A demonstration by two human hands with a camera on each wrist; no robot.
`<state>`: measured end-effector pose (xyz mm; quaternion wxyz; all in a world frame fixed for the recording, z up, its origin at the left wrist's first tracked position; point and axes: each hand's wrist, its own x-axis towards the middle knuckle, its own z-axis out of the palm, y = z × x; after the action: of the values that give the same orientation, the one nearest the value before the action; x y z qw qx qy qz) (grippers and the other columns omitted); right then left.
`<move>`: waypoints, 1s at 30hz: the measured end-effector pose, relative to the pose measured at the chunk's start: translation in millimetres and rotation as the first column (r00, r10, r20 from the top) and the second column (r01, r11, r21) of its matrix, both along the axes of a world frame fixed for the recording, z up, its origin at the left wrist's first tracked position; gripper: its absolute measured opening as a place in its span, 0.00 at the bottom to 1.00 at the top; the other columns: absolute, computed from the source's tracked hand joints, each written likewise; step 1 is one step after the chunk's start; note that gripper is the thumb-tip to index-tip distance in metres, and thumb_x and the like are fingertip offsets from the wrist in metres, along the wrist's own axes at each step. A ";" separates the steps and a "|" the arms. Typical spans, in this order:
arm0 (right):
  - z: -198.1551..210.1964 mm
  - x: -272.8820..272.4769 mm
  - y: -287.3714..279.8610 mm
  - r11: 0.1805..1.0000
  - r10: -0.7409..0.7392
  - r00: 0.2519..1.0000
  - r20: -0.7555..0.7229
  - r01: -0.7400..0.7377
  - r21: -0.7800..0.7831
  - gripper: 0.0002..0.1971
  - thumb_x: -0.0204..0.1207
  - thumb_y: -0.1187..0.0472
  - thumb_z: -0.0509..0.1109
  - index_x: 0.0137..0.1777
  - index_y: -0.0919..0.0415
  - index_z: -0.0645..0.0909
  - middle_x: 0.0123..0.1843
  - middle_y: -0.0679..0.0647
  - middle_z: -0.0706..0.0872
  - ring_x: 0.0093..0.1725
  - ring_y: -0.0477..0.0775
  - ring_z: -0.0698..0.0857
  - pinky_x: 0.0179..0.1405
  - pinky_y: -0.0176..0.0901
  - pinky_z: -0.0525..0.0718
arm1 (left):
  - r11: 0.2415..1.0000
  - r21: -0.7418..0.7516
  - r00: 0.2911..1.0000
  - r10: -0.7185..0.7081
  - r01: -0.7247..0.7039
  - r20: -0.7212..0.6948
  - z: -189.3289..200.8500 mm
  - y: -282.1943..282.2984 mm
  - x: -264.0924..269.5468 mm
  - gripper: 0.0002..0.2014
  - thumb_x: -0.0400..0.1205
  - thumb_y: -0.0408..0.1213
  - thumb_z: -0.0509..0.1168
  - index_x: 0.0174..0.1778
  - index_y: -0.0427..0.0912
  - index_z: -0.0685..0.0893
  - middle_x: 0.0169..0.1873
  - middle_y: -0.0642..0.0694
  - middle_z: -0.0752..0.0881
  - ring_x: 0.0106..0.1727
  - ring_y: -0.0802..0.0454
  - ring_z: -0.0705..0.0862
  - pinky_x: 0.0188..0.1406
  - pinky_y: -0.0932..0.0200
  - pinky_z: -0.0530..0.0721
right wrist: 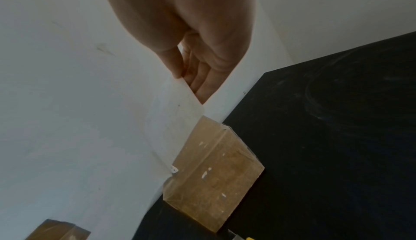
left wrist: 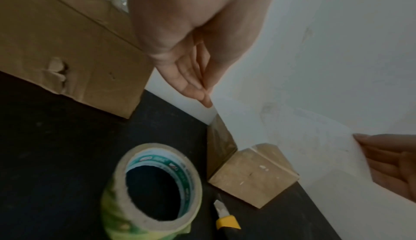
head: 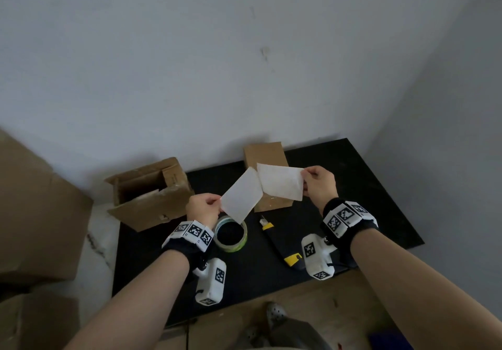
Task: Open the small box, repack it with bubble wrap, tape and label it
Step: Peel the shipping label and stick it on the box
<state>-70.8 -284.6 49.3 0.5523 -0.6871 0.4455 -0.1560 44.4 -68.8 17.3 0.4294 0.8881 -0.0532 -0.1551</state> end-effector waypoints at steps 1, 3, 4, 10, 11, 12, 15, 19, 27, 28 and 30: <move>0.3 0.6 0.1 1.000 -0.016 1.000 -0.010 0.015 -0.011 0.05 0.81 0.61 0.63 0.53 0.55 0.78 0.52 0.54 0.83 0.53 0.54 0.84 0.57 0.56 0.85 | 1.000 0.017 1.000 0.009 -0.009 0.003 -2.7 4.2 0.5 0.09 0.78 0.27 0.66 0.52 0.36 0.88 0.42 0.41 0.90 0.40 0.50 0.86 0.44 0.58 0.83; 1.6 2.3 1.4 0.998 -0.054 0.998 -0.019 0.053 -0.027 0.06 0.81 0.60 0.62 0.55 0.57 0.79 0.52 0.54 0.83 0.53 0.54 0.84 0.57 0.56 0.85 | 0.999 0.035 1.000 0.020 -0.020 -0.006 -7.3 11.9 1.4 0.09 0.79 0.26 0.66 0.52 0.35 0.88 0.41 0.40 0.89 0.40 0.48 0.86 0.44 0.58 0.82; 2.6 3.1 2.5 0.997 -0.069 0.997 -0.016 0.069 -0.031 0.07 0.81 0.60 0.62 0.56 0.58 0.79 0.52 0.54 0.83 0.53 0.55 0.84 0.57 0.56 0.85 | 0.999 0.042 1.000 0.024 -0.024 -0.014 -9.3 15.3 1.5 0.09 0.78 0.26 0.66 0.51 0.35 0.89 0.40 0.39 0.89 0.40 0.48 0.86 0.45 0.57 0.82; 7.2 9.1 16.3 0.993 -0.091 0.994 0.052 0.095 -0.065 0.09 0.81 0.63 0.62 0.60 0.59 0.76 0.52 0.52 0.82 0.52 0.51 0.83 0.56 0.55 0.85 | 0.992 0.093 0.995 0.094 -0.090 -0.042 -17.9 27.0 2.3 0.09 0.79 0.27 0.65 0.51 0.37 0.88 0.43 0.40 0.90 0.45 0.47 0.86 0.49 0.54 0.82; 8.0 10.4 18.8 0.994 -0.080 0.995 0.064 0.084 -0.067 0.11 0.81 0.63 0.62 0.62 0.58 0.75 0.52 0.53 0.82 0.52 0.51 0.83 0.56 0.54 0.86 | 0.990 0.106 0.994 0.099 -0.093 -0.045 -18.9 27.6 2.6 0.09 0.79 0.28 0.65 0.51 0.38 0.88 0.44 0.40 0.90 0.46 0.47 0.86 0.49 0.54 0.82; 8.9 11.8 21.5 0.995 -0.065 0.995 0.072 0.070 -0.074 0.12 0.81 0.64 0.61 0.64 0.57 0.74 0.52 0.54 0.82 0.51 0.52 0.84 0.55 0.54 0.86 | 0.988 0.120 0.994 0.104 -0.098 -0.045 -20.2 28.5 3.3 0.09 0.79 0.28 0.65 0.51 0.38 0.88 0.45 0.41 0.90 0.48 0.47 0.86 0.51 0.53 0.83; 13.1 17.0 27.4 0.994 -0.025 0.995 0.095 0.034 -0.104 0.12 0.81 0.66 0.60 0.62 0.56 0.76 0.51 0.57 0.84 0.49 0.54 0.85 0.51 0.53 0.87 | 0.985 0.128 0.992 0.122 -0.116 -0.037 -23.6 31.4 5.1 0.08 0.78 0.28 0.65 0.50 0.39 0.88 0.44 0.40 0.90 0.49 0.46 0.87 0.53 0.51 0.84; 15.2 22.7 35.2 0.996 -0.022 0.994 0.104 0.031 -0.085 0.09 0.81 0.66 0.61 0.55 0.58 0.81 0.53 0.56 0.86 0.50 0.53 0.86 0.50 0.51 0.88 | 0.985 0.138 0.993 0.107 -0.099 -0.053 -26.7 36.8 6.7 0.09 0.79 0.28 0.66 0.52 0.40 0.86 0.45 0.40 0.90 0.49 0.48 0.87 0.52 0.54 0.83; 24.2 21.9 50.8 1.000 -0.008 0.989 0.145 0.010 -0.010 0.08 0.81 0.67 0.62 0.55 0.63 0.82 0.52 0.58 0.86 0.49 0.53 0.87 0.45 0.46 0.89 | 0.954 0.196 0.971 -0.237 0.227 0.028 -1.2 28.6 -7.7 0.18 0.79 0.38 0.69 0.66 0.44 0.80 0.64 0.43 0.81 0.65 0.47 0.79 0.55 0.59 0.74; 26.6 21.9 51.8 1.000 -0.006 0.989 0.151 0.006 0.001 0.08 0.81 0.67 0.63 0.55 0.63 0.82 0.52 0.58 0.86 0.47 0.52 0.87 0.43 0.46 0.89 | 0.942 0.172 0.951 -0.302 0.287 0.070 4.1 22.1 -9.7 0.20 0.77 0.40 0.70 0.65 0.44 0.80 0.64 0.43 0.81 0.65 0.48 0.79 0.57 0.58 0.75; 32.6 21.9 53.4 1.000 0.006 0.986 0.166 -0.010 0.024 0.08 0.81 0.67 0.63 0.56 0.64 0.81 0.51 0.58 0.86 0.45 0.50 0.87 0.40 0.42 0.89 | 0.918 0.149 0.914 -0.385 0.367 0.124 15.7 4.4 -14.2 0.24 0.74 0.43 0.73 0.66 0.45 0.79 0.63 0.45 0.81 0.64 0.49 0.79 0.60 0.57 0.77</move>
<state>-48.9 -231.2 81.9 0.5966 -0.6667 0.3971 -0.2048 30.2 -64.4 33.0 0.3310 0.8950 -0.2459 -0.1701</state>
